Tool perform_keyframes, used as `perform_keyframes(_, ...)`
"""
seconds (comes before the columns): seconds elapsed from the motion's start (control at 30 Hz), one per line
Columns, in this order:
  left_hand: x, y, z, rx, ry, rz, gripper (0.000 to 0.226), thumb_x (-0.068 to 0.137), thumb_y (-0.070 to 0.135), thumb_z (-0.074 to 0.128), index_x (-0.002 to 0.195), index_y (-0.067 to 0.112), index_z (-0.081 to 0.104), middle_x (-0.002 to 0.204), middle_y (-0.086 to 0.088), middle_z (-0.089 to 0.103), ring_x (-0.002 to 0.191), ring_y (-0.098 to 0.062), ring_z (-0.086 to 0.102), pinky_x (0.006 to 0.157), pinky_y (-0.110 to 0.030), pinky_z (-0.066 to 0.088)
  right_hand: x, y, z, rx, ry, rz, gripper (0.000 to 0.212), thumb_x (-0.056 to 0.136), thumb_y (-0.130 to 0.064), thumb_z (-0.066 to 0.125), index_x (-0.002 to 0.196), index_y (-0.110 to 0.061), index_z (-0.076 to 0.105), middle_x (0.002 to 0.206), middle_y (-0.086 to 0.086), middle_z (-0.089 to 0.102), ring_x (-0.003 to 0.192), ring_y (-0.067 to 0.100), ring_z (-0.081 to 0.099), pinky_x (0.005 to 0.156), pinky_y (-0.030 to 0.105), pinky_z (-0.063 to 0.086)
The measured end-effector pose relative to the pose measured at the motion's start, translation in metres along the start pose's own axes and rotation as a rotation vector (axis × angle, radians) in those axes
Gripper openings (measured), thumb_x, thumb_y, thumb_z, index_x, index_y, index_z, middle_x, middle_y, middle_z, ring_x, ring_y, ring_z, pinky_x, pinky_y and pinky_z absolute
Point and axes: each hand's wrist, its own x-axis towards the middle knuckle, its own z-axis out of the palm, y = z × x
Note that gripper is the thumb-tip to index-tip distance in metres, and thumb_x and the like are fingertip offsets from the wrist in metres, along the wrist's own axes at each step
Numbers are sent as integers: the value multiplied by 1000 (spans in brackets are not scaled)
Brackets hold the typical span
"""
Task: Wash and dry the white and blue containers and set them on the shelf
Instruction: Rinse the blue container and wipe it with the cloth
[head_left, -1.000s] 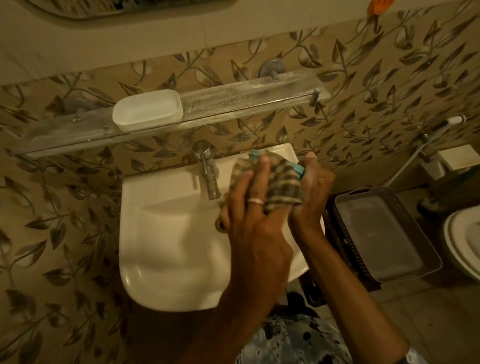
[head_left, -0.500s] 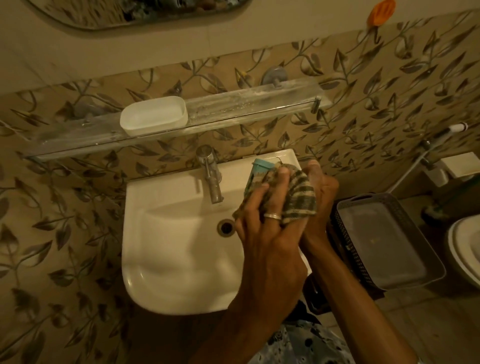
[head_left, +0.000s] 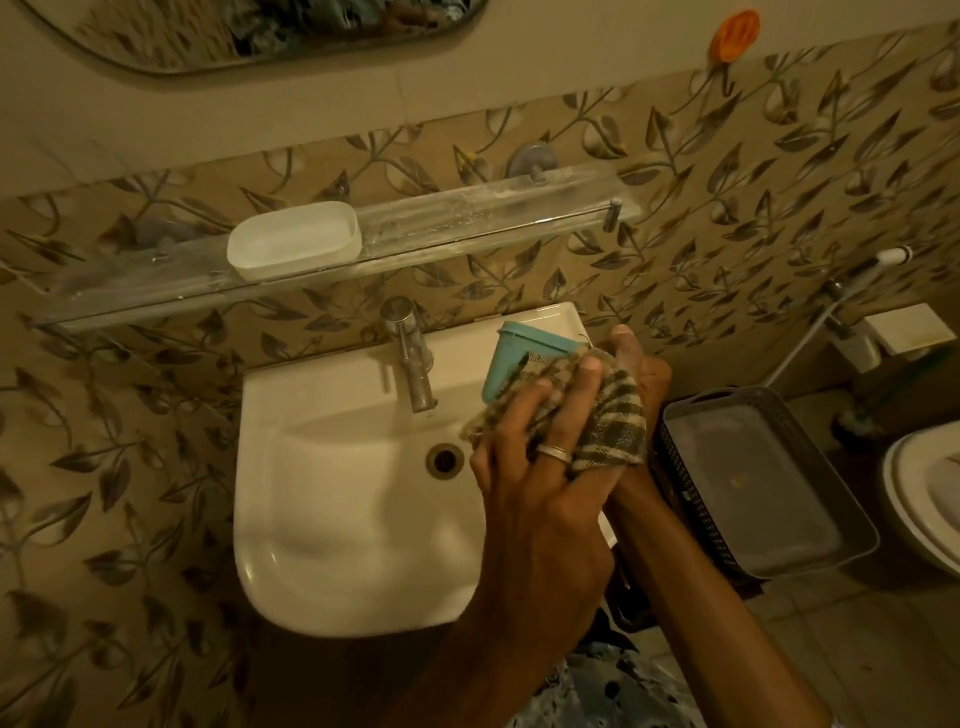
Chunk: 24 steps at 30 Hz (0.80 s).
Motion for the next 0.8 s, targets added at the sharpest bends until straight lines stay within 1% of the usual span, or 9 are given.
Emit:
perform_keyframes(0.07,5,-8,-6,-27,24,-1,37,87,11,42,114,19,65,143,4,44,132,-23,35,101,-43,36,6,-11,-1,132,100,-49,18,101,-10,43,87,-14,53,83,-12,57,74,-1,56,61,8,46)
perform_keyframes(0.13,14,-20,-15,-173,57,-128,41,89,-1,39,121,15,59,140,1,47,124,-11,46,100,-28,40,15,-24,-1,350,174,-65,34,100,-25,44,69,-15,54,60,-6,61,57,6,61,50,20,47)
perform_keyframes(0.23,33,-48,-30,-440,127,-514,46,89,-15,37,127,5,53,117,-7,59,83,11,60,69,-4,47,15,-25,-11,707,110,46,38,97,-35,43,71,-18,64,62,-1,66,55,13,65,50,19,50)
perform_keyframes(0.3,40,-61,-38,-430,163,-642,47,89,-14,38,129,6,53,115,-1,61,88,14,60,68,0,44,16,-20,-18,775,77,42,46,97,-38,41,67,-19,71,61,-2,68,54,12,66,51,18,51)
perform_keyframes(0.43,31,-30,-39,-511,99,-386,42,89,-5,38,126,9,53,113,2,61,95,3,62,75,-9,51,14,-21,-14,763,34,92,47,95,-40,44,63,-18,70,57,-1,68,50,13,65,47,17,50)
perform_keyframes(0.5,25,-6,-32,-437,14,-257,43,90,2,37,128,14,52,132,-3,55,120,-3,52,95,-24,49,13,-18,-11,732,35,115,46,94,-41,45,65,-17,71,57,-1,68,49,13,66,45,17,50)
perform_keyframes(0.57,21,2,-24,-254,-4,-120,44,88,7,36,126,20,54,147,-2,43,136,-16,38,107,-36,37,12,-18,-12,756,10,124,52,94,-43,44,59,-17,74,57,-1,68,49,12,66,46,17,50)
perform_keyframes(0.67,21,-12,-20,-300,-16,-190,47,88,4,37,130,18,54,149,0,41,136,-14,37,110,-36,34,11,-18,-18,824,-20,101,52,91,-44,44,56,-18,72,56,-2,66,49,12,64,48,17,50)
perform_keyframes(0.8,21,-40,-16,-445,-66,-452,48,90,-8,38,132,10,51,140,-1,47,132,-14,43,111,-18,32,8,-17,-23,808,-73,45,39,77,-48,54,58,-18,71,55,-3,66,51,11,64,49,18,50)
